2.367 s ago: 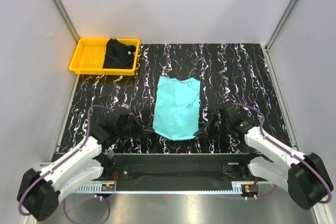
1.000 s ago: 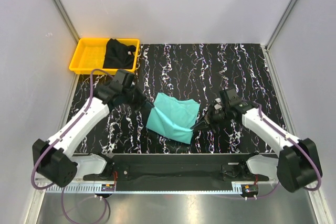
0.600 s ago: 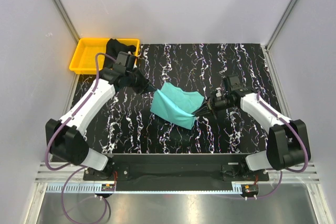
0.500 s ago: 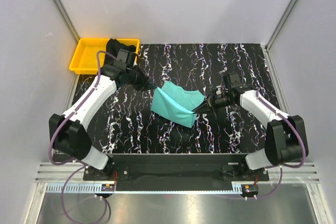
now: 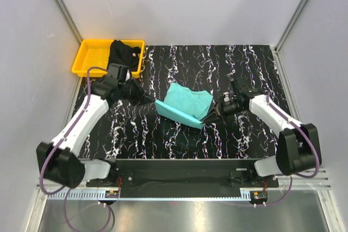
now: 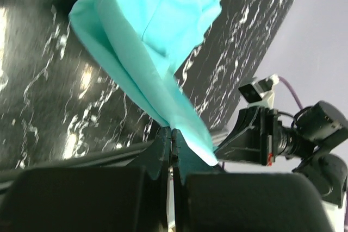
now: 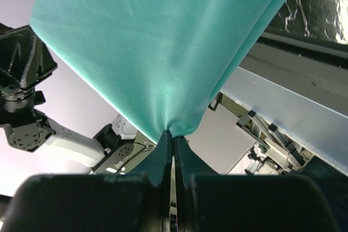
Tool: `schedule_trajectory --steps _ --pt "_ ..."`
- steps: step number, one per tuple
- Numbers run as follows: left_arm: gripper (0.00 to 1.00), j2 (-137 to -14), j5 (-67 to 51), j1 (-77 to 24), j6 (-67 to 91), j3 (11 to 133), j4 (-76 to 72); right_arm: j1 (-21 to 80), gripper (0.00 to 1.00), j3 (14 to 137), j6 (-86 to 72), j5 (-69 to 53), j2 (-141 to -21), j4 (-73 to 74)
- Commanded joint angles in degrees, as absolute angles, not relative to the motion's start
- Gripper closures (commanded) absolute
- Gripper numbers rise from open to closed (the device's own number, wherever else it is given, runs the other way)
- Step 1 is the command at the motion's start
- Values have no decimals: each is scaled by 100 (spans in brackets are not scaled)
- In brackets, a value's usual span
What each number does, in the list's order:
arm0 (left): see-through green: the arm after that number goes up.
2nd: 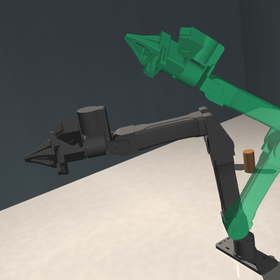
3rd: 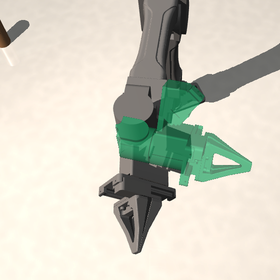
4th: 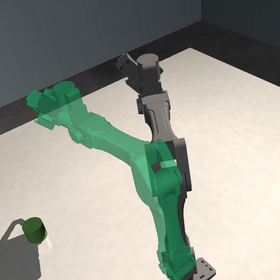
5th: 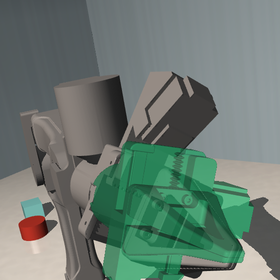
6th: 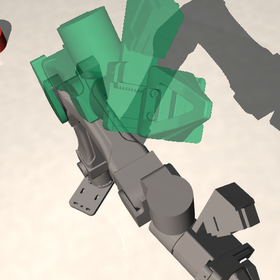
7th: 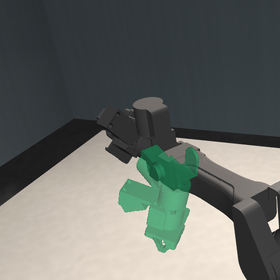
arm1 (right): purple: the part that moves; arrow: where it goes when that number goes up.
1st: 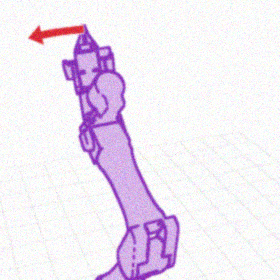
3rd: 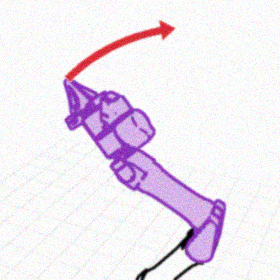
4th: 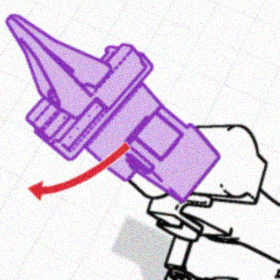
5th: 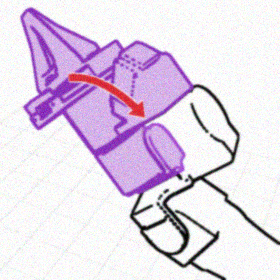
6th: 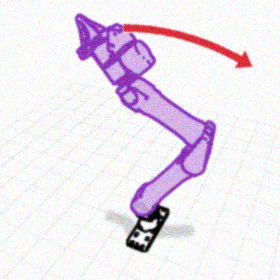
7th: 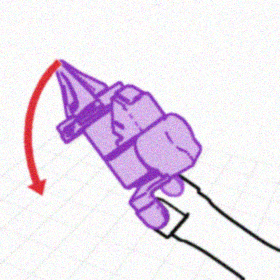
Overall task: Fold and stack the t-shirts
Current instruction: Fold the tshirt
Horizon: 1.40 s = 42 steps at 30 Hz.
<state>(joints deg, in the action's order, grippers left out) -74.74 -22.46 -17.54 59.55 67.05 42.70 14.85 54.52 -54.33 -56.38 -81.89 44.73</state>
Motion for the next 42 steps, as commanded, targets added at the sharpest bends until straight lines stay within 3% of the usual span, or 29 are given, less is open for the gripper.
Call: schedule_trajectory --steps 1,10,22,28,32,34,42 --pt "100 -6576 -2540 -1714 5976 6085 4201 1617 100 5213 -5317 -5652 -7525 4939" --pt "100 -5091 -2856 -1705 6196 5239 4552 2618 100 4667 -6222 -5213 -6478 4781" --pt "100 -4464 -2909 -1705 5960 5150 5335 3524 100 3701 -8033 -5036 -5107 3947" --pt "100 -5439 -2751 -1705 5660 5711 5186 3385 100 3507 -8218 -5334 -5431 3183" --pt "100 -6318 -2593 -1705 5511 6230 4992 2420 100 3331 -7937 -5896 -5721 3111" --pt "100 -6817 -2497 -1696 5449 6537 4922 1900 100 3252 -7761 -6238 -5984 3085" --pt "100 -8585 -2593 -1722 5309 7670 4466 1425 100 3717 -7234 -7003 -7548 3190"
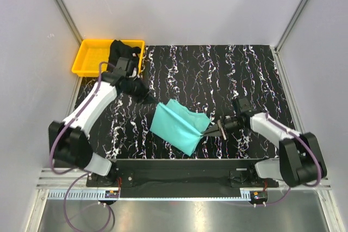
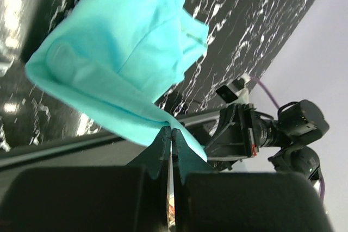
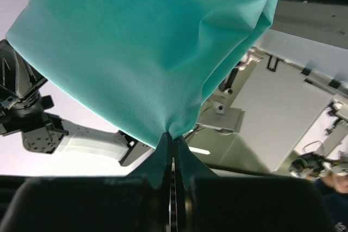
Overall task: Fold and stack the t-shirts
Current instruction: Fold the tshirt
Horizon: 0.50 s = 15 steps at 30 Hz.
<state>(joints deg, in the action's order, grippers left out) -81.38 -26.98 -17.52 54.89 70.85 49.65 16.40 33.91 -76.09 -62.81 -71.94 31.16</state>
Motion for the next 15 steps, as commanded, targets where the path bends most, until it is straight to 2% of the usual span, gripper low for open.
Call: schedule_trajectory --steps 1,5,11,15 --pt "100 -8735 -2628 -1723 5317 7795 4430 1250 100 3813 -7164 -7074 -7689 3382" --pt "100 -9447 -2558 -1731 5335 8375 4368 670 100 4901 -5481 -6812 -8689 5147" --pt "100 -10695 -2777 -1802 5326 9403 4289 -263 97 5851 -4590 -6100 -9744 5993" --pt "100 -11293 -2892 -1793 5361 9860 4263 -316 92 6678 -3956 -5644 -10554 6530"
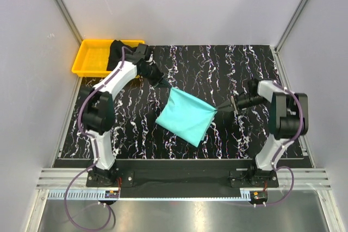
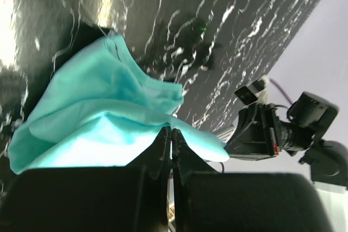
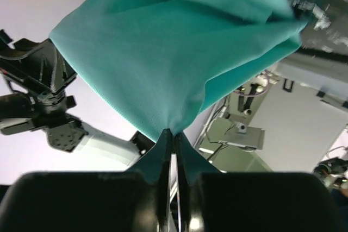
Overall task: Fold and stack the t-shirts
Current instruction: Fold the tshirt
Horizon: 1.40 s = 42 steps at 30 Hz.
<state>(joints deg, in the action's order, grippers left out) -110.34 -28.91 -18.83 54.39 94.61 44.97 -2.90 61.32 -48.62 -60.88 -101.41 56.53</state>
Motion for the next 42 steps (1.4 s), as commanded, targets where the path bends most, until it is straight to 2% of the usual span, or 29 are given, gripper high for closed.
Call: schedule_trajectory --steps 1,8,9,10,11,12,13,14,17,19,21,23,25,26,27,28,29,30,32,34,38,40,42 --pt "100 -11477 -2883 -1802 5344 9914 4237 -334 91 6767 -3894 -5625 -10660 6522" --pt "100 -12032 -2901 -1802 5203 10388 4236 -343 86 7382 -3832 -5283 -11460 6425" --pt "91 -12058 -2909 -1810 5194 10406 4236 -343 83 7452 -3823 -5204 -11513 6407" --pt "86 -12111 -2927 -1802 5168 10441 4236 -343 73 7601 -3797 -5134 -11653 6399" --pt "82 -12181 -2944 -1819 5098 10520 4236 -343 69 7663 -3658 -4941 -11724 6381" --pt "71 -12190 -2883 -1819 5002 10590 4236 -351 64 7725 -3604 -4774 -11777 6398" --pt "66 -12182 -2787 -1828 4862 10678 4245 -360 52 7856 -3517 -4590 -11899 6390" --pt "60 -12121 -2682 -1828 4478 10861 4306 -395 45 7953 -3350 -4040 -11944 6390" --pt "45 -11884 -2294 -1749 3617 11066 4623 -431 34 8270 -3104 -3080 -11822 6328" --pt "12 -11559 -2539 -1679 3306 10943 4641 -431 32 8419 -2928 -2726 -11551 6363" --pt "13 -11042 -2654 -1591 3191 10417 4536 -404 31 8429 -2787 -2531 -11339 6224" --pt "19 -10776 -3012 -1582 3068 9830 4202 -178 31 8402 -2541 -2487 -11057 6135" --pt "33 -10635 -3461 -1582 2997 9459 3860 -35 32 8394 -2435 -2575 -10873 6021" --pt "46 -10617 -3611 -1626 2832 9231 3841 261 34 8359 -2435 -2706 -10776 5916" --pt "52 -10591 -3612 -1661 2673 9142 3823 559 36 8228 -2435 -2803 -10654 5541" --pt "58 -10513 -3551 -1705 2507 9054 3823 736 40 8148 -2548 -2899 -10452 5346" --pt "66 -10460 -3629 -1722 2253 8844 3745 869 49 8052 -2645 -3309 -10363 5135" --pt "68 -10407 -3856 -1731 2189 8720 3588 1062 62 7746 -2767 -3627 -10240 4576" --pt "75 -10354 -4566 -1731 2275 8361 2946 1168 67 7297 -3312 -4477 -10117 3366" --pt "77 -10371 -4885 -1801 2443 8157 2176 1239 77 6612 -3733 -5033 -10098 2527" --pt "87 -10590 -5237 -1960 3239 7465 786 1239 89 5811 -4174 -5361 -10142 759" --pt "88 -10635 -5221 -1960 3514 7025 -91 1231 93 5599 -4035 -5379 -10291 186" --pt "88 -10861 -5212 -1925 3577 6891 -499 1187 93 5459 -4043 -5501 -10528 -376"
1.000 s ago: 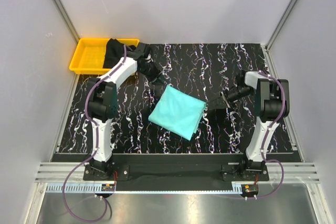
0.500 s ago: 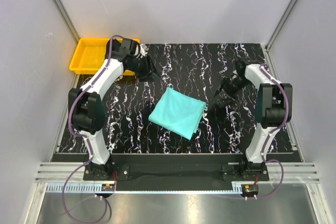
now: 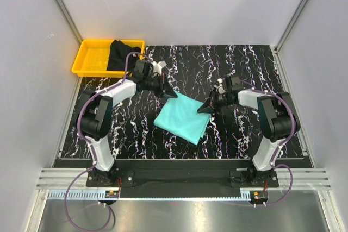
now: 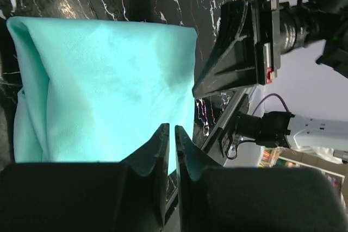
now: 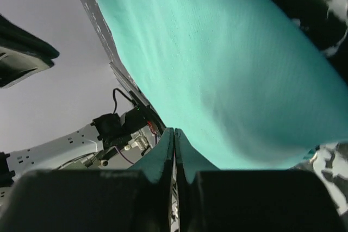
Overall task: Fold and stack the t-shirts
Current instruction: Fold the tshirt
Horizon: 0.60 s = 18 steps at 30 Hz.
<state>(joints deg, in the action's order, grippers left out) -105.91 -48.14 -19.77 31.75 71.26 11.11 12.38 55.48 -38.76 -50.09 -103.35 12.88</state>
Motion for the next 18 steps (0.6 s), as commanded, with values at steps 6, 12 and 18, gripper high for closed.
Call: schedule_trajectory --steps 6,12,18 --pt "88 -11863 -5238 -1828 3437 7189 -721 827 93 5064 -4901 -5906 -11248 -2106" --pt "89 -12533 -4852 -1714 2927 7927 138 283 89 4861 -5326 -5959 -11777 -2725" --pt "75 -12200 -4606 -1670 2444 8218 1027 35 82 5430 -3890 -5390 -11444 -110"
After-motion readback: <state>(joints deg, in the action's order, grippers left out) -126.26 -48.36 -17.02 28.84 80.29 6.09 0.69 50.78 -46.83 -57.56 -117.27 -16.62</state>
